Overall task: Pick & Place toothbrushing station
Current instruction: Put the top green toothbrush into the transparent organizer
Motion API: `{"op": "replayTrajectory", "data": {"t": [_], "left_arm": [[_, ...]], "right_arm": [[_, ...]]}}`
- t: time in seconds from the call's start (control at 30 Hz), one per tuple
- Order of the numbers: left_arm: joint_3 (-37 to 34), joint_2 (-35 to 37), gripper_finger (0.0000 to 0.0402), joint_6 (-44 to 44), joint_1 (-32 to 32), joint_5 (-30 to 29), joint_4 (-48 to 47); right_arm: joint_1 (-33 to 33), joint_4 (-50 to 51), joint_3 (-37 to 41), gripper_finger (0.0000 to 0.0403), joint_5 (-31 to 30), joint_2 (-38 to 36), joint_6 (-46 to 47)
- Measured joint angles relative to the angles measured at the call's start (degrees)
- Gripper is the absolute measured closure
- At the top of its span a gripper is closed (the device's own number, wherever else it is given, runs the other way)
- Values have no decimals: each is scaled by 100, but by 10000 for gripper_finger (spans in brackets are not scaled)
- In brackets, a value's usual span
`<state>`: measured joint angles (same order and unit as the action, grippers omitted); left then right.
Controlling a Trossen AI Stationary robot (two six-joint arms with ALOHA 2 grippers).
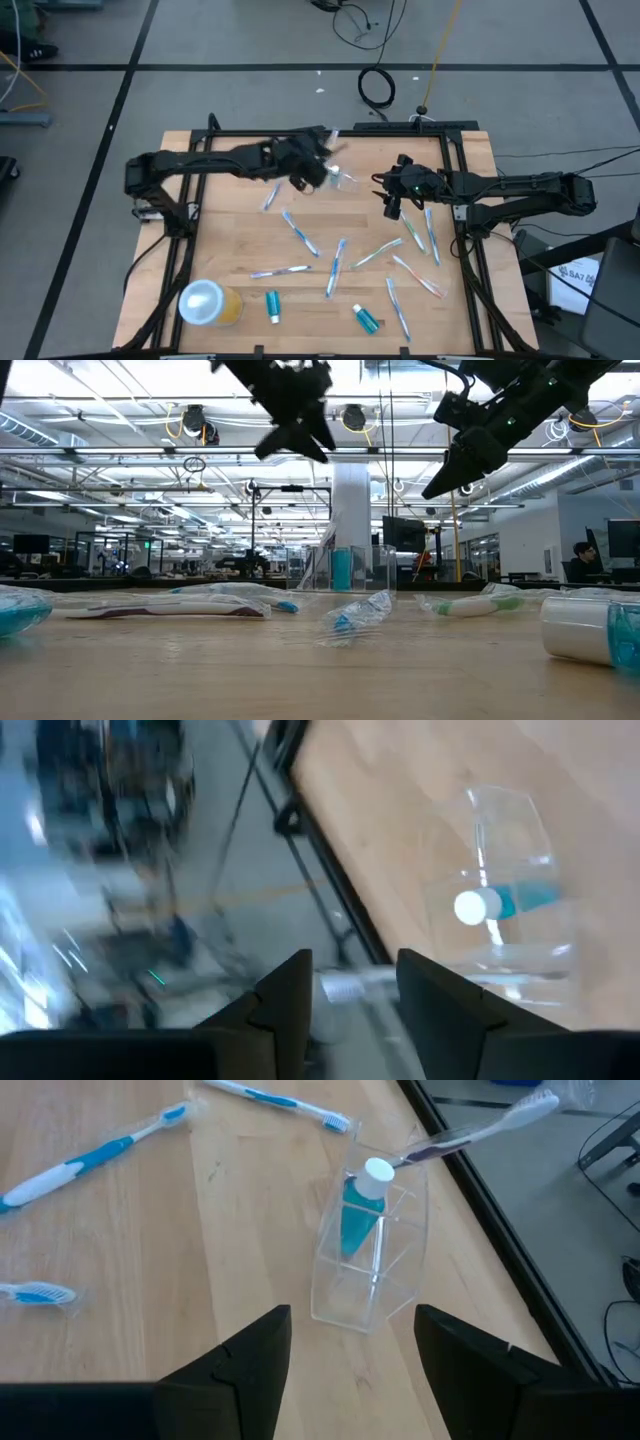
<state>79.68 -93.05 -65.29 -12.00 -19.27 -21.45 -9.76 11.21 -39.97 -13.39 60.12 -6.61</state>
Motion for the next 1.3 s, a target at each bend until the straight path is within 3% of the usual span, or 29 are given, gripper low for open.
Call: {"op": "replayTrajectory", "data": {"t": [0.13, 0.23, 0.33, 0.43, 0.6, 0.7, 0.83, 1.03, 1.3], "left_arm": [[2, 527, 249, 2216, -258, 13, -822], [2, 790, 250, 3759, -498, 333, -1684], [2, 927, 250, 4681, -723, 814, -2442], [-1, 931, 250, 5295, -872, 939, -3025], [-385, 934, 250, 5658, -994, 936, -2888], [-839, 988, 250, 5671, -1040, 1030, -2453], [-1392, 981, 250, 5710, -1051, 1362, -1959], [-1932, 985, 249, 5841, -953, 1391, -1032], [-2155, 988, 249, 5903, -912, 1546, -365]], "right_arm": [[0, 100, 0, 197, 0, 0, 469], [0, 281, 0, 197, -2, 0, 815], [0, 648, -2, 197, -1, 0, 1258], [7, 1228, -2, 197, -1, 0, 2072], [68, 2306, -2, 197, -8, 0, 3548], [94, 2463, 113, 197, -148, -2, 4000], [76, 2370, 390, 197, -143, -1, 4057], [334, 2031, 1123, 197, -140, 0, 4269], [385, 697, 1974, 197, 92, -17, 4496]]}}
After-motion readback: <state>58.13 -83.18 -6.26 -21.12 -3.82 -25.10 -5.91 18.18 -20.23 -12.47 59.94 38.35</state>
